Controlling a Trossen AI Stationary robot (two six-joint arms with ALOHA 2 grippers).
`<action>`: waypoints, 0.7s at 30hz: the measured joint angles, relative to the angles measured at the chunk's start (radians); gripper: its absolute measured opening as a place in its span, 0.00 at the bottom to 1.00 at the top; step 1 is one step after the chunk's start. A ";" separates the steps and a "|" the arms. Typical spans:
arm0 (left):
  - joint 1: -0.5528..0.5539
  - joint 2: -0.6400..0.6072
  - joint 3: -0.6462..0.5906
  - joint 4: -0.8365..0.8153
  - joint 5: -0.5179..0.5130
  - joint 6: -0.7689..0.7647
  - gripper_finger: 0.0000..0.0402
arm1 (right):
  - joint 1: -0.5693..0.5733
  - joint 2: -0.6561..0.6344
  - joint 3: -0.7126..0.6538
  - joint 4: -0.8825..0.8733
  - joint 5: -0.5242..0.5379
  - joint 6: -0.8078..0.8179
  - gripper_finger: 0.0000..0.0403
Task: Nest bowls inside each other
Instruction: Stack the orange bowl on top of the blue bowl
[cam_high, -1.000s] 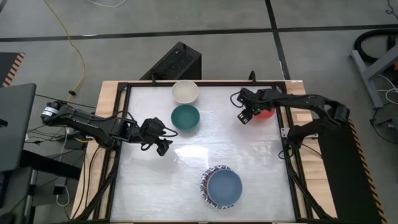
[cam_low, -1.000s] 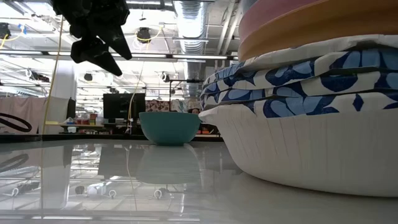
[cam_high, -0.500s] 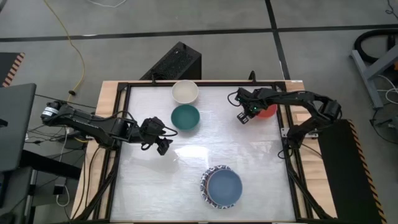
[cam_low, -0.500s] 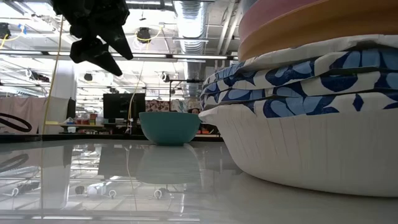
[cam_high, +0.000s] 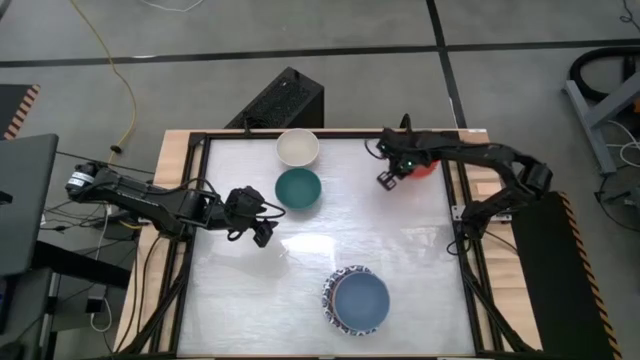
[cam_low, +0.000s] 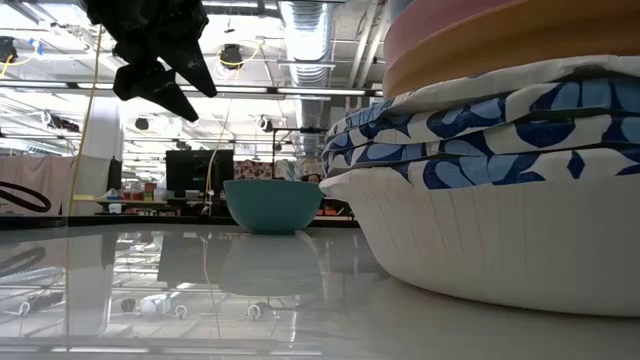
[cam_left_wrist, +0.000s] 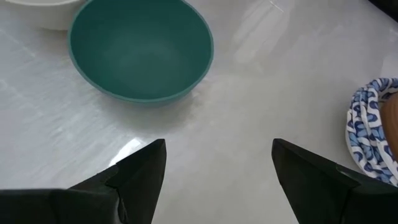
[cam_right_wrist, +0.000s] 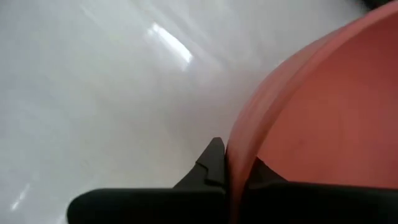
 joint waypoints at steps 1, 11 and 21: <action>0.000 0.000 0.000 0.000 0.000 0.000 0.70 | 0.006 0.000 0.029 0.000 0.000 -0.009 0.02; 0.000 0.000 0.000 0.000 -0.003 0.000 0.70 | 0.139 0.000 0.311 -0.004 -0.102 -0.177 0.02; 0.000 0.000 0.000 0.000 -0.006 0.000 0.70 | 0.420 -0.001 0.464 -0.026 -0.282 -0.515 0.02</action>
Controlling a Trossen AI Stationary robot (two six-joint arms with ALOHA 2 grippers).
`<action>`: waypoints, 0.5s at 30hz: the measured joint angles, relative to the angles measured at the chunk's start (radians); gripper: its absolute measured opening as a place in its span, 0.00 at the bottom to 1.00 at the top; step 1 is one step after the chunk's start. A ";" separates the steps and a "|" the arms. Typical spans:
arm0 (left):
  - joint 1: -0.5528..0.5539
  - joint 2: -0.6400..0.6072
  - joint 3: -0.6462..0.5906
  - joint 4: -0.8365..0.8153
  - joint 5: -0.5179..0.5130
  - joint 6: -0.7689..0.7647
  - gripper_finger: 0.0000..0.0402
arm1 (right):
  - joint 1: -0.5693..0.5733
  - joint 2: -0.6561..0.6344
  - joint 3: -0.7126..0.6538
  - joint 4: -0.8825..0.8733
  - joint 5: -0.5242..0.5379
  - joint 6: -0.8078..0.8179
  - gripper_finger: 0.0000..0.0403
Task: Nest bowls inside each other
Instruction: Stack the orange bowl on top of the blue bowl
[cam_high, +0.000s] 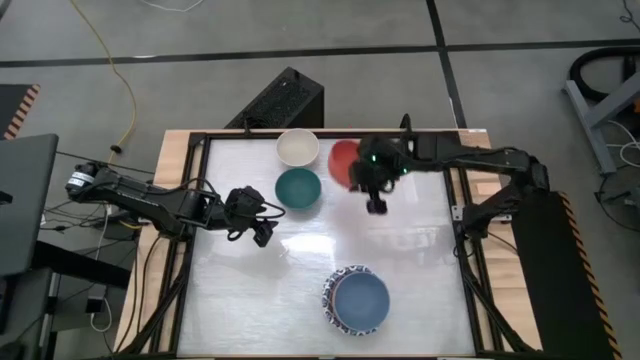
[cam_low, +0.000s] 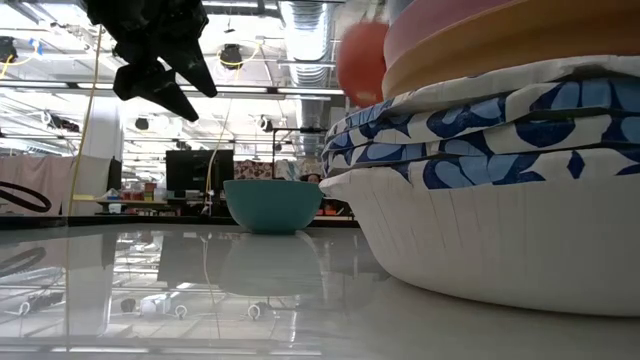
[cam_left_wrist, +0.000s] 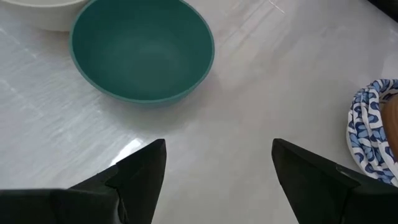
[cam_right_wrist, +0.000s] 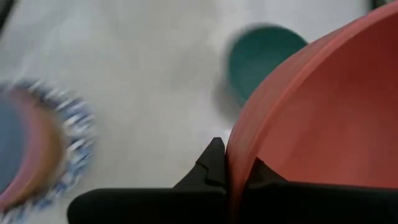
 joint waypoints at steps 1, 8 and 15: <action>0.000 0.000 0.000 0.000 0.000 0.000 0.70 | 0.033 0.000 0.008 -0.013 -0.001 -0.041 0.02; 0.000 0.000 0.000 0.000 0.000 0.000 0.70 | 0.279 0.000 0.034 -0.086 0.000 -0.229 0.02; 0.000 0.000 0.000 0.000 -0.015 0.011 0.70 | 0.488 0.000 0.034 -0.083 0.024 -0.339 0.03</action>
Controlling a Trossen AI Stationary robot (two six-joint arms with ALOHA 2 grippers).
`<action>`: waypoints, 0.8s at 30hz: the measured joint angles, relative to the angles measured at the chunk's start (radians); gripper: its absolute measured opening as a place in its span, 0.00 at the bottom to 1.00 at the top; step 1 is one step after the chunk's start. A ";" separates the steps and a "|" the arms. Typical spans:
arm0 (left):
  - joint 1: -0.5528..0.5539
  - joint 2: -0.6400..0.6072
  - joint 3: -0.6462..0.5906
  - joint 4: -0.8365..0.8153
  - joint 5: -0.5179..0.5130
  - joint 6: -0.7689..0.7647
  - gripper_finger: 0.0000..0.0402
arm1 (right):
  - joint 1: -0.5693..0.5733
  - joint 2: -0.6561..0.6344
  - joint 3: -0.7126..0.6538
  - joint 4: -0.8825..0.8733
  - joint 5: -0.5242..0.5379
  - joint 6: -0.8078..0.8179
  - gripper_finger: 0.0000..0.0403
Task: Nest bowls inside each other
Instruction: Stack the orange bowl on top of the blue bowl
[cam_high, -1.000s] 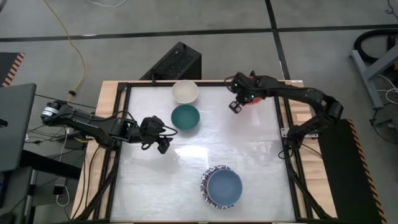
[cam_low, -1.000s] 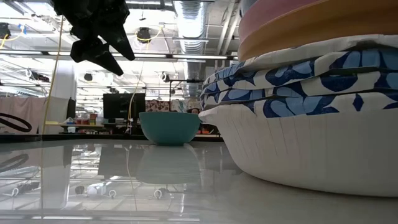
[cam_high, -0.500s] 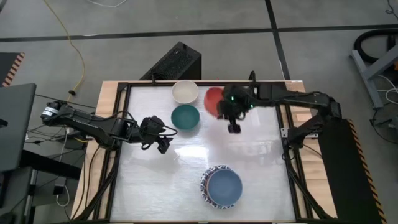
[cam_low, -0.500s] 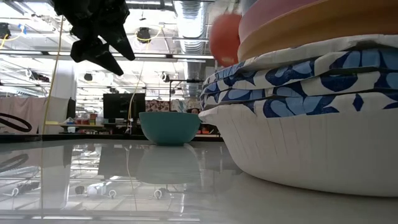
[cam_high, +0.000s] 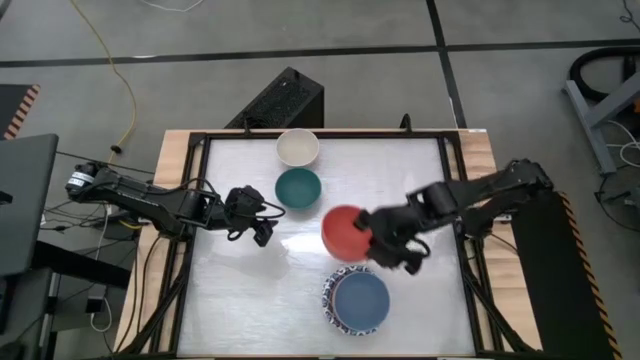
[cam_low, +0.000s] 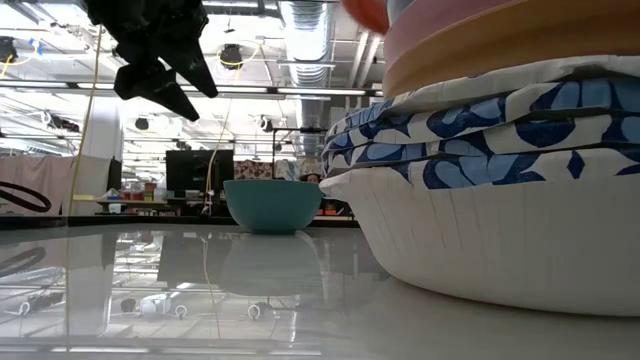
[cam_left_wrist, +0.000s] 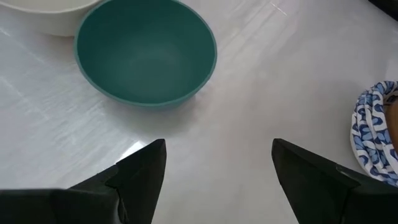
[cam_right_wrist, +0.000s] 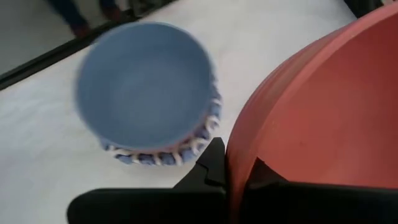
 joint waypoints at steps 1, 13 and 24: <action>0.000 0.000 0.000 0.000 -0.004 0.000 0.70 | 0.026 0.000 0.000 -0.001 0.016 -0.008 0.03; 0.000 0.000 0.000 0.000 -0.011 0.000 0.70 | 0.207 0.059 0.000 -0.025 0.063 -0.003 0.03; 0.000 0.000 0.000 -0.004 -0.011 0.000 0.70 | 0.296 0.174 0.000 -0.067 0.086 -0.017 0.03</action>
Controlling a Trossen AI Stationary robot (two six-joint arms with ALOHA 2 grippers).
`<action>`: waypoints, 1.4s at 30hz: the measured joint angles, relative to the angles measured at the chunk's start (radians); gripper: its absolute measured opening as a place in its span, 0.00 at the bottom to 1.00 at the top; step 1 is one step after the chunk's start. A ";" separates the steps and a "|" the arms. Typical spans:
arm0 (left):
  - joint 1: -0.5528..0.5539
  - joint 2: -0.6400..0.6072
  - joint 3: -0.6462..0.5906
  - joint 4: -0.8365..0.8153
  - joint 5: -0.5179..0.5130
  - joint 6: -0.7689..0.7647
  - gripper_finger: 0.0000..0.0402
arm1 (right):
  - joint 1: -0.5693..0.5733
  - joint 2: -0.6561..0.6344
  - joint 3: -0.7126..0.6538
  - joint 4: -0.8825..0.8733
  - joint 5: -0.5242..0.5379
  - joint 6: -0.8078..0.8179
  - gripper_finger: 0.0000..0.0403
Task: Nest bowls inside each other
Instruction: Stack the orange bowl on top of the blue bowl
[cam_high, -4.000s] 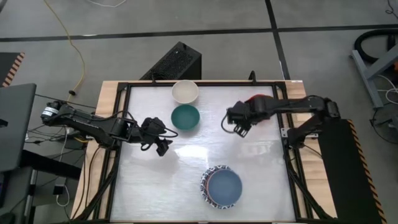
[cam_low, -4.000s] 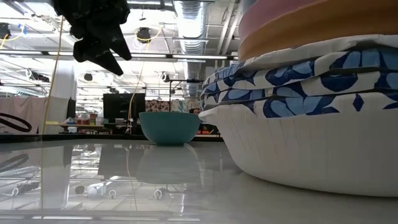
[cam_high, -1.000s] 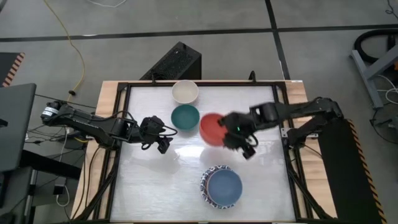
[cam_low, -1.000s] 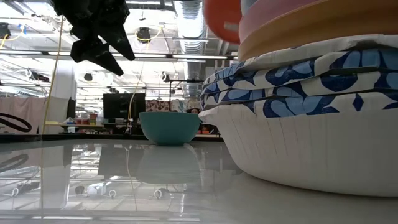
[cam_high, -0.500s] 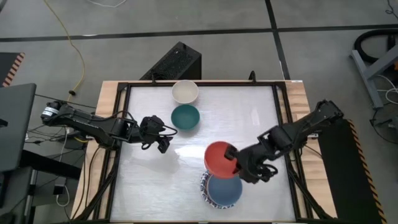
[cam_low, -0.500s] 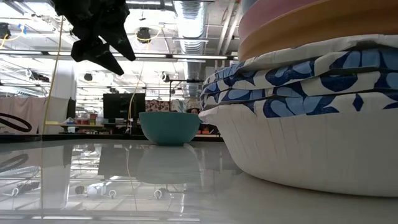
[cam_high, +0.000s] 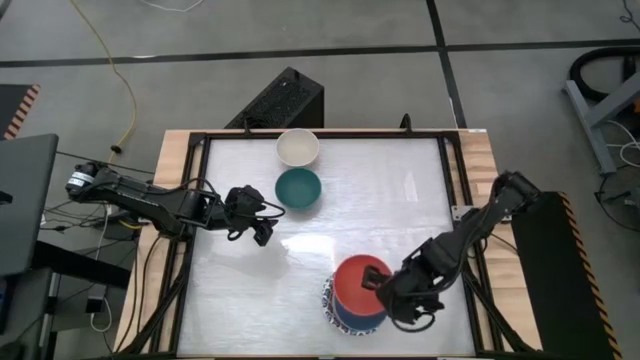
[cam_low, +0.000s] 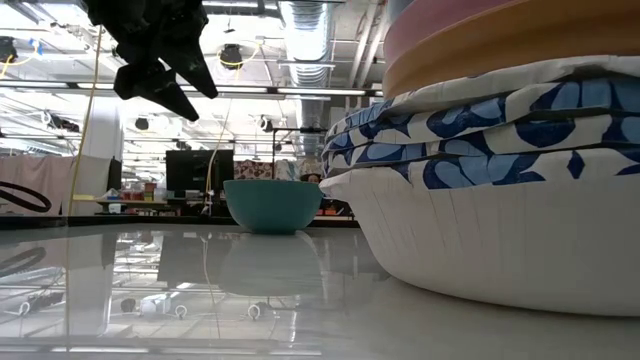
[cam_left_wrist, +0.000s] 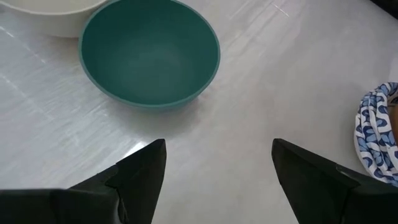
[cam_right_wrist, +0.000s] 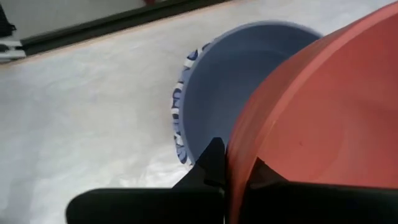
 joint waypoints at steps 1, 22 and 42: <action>0.000 0.000 0.000 0.000 0.000 -0.001 0.70 | 0.005 0.005 0.000 0.000 0.004 0.000 0.03; 0.000 0.000 0.000 -0.022 -0.020 0.000 0.70 | 0.017 0.051 0.000 0.029 -0.004 -0.001 0.03; 0.000 0.000 0.000 -0.022 -0.018 -0.010 0.70 | 0.056 0.115 -0.002 0.065 0.023 0.090 0.06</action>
